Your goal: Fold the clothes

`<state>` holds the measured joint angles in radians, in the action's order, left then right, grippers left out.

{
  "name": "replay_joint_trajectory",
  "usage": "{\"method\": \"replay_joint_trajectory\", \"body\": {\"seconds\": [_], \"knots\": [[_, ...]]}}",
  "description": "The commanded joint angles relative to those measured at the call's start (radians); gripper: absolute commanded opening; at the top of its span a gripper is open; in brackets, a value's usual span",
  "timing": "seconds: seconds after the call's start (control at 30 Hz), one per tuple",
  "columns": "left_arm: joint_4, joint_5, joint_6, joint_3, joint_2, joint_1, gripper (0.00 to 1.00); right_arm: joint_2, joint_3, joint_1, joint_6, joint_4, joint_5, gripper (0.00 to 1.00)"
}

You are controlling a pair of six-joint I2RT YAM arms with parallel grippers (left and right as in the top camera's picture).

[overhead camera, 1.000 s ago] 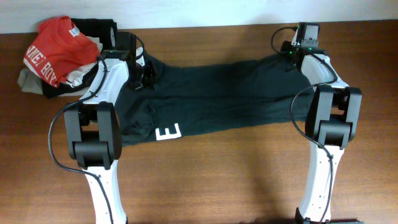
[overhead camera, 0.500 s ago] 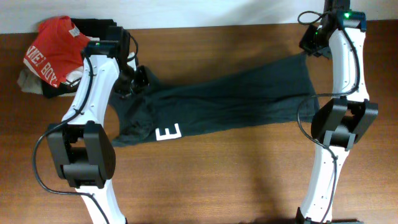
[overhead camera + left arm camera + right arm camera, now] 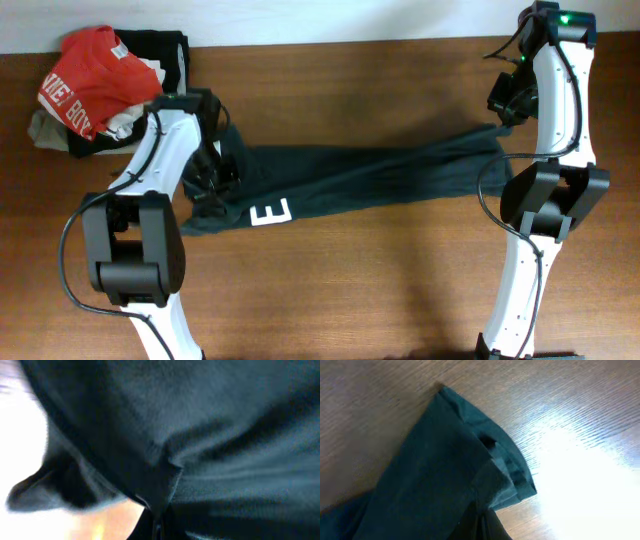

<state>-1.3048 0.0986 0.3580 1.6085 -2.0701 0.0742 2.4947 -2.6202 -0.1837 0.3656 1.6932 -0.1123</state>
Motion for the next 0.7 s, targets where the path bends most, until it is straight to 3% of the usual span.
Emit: {"method": "replay_joint_trajectory", "body": {"seconds": [0.0,0.03,0.07,0.1,0.13,0.17,0.23,0.27,0.37,0.43,0.5,0.57,0.63,0.67], "knots": [[0.066,-0.042,-0.015,-0.135,0.011,-0.007,0.01,-0.040,0.032,-0.018,-0.058,0.006,-0.077,0.04],[0.078,-0.043,-0.015,-0.157,0.011,-0.007,0.02,-0.040,0.043,-0.018,-0.126,0.006,-0.032,0.06],[0.085,-0.043,-0.015,-0.173,0.011,-0.007,0.07,-0.040,0.054,-0.020,-0.180,0.006,0.010,0.21],[0.087,-0.043,-0.015,-0.178,0.011,-0.007,0.12,-0.040,0.066,-0.020,-0.204,0.006,0.031,0.27],[0.086,-0.043,-0.016,-0.178,0.011,-0.007,0.36,-0.040,0.083,-0.020,-0.205,0.006,0.030,0.38],[0.086,-0.043,-0.016,-0.178,0.011,-0.008,0.55,-0.040,0.102,-0.020,-0.206,0.006,0.030,0.43],[0.081,-0.043,-0.016,-0.178,0.011,-0.016,0.62,-0.040,0.140,-0.020,-0.206,0.006,0.023,0.47],[0.077,-0.043,-0.016,-0.174,0.011,-0.022,0.62,-0.040,0.150,-0.020,-0.206,0.006,0.013,0.72],[0.035,-0.064,-0.016,-0.108,0.012,-0.034,0.62,-0.043,0.150,-0.021,-0.206,0.006,0.008,0.80],[-0.020,-0.081,-0.016,0.000,0.017,-0.034,0.61,-0.043,0.150,-0.021,-0.210,0.006,0.018,0.79],[-0.045,-0.080,-0.016,0.083,0.021,-0.027,0.53,-0.043,0.150,-0.018,-0.264,0.006,0.106,0.69],[-0.064,-0.080,-0.016,0.139,0.022,-0.015,0.42,-0.043,0.150,-0.018,-0.334,0.006,0.256,0.47],[-0.069,-0.080,-0.015,0.151,0.023,0.011,0.19,-0.042,0.150,-0.014,-0.362,0.004,0.312,0.14],[-0.063,-0.080,-0.016,0.148,0.023,0.027,0.15,-0.041,0.150,-0.013,-0.362,0.001,0.311,0.05]]}}
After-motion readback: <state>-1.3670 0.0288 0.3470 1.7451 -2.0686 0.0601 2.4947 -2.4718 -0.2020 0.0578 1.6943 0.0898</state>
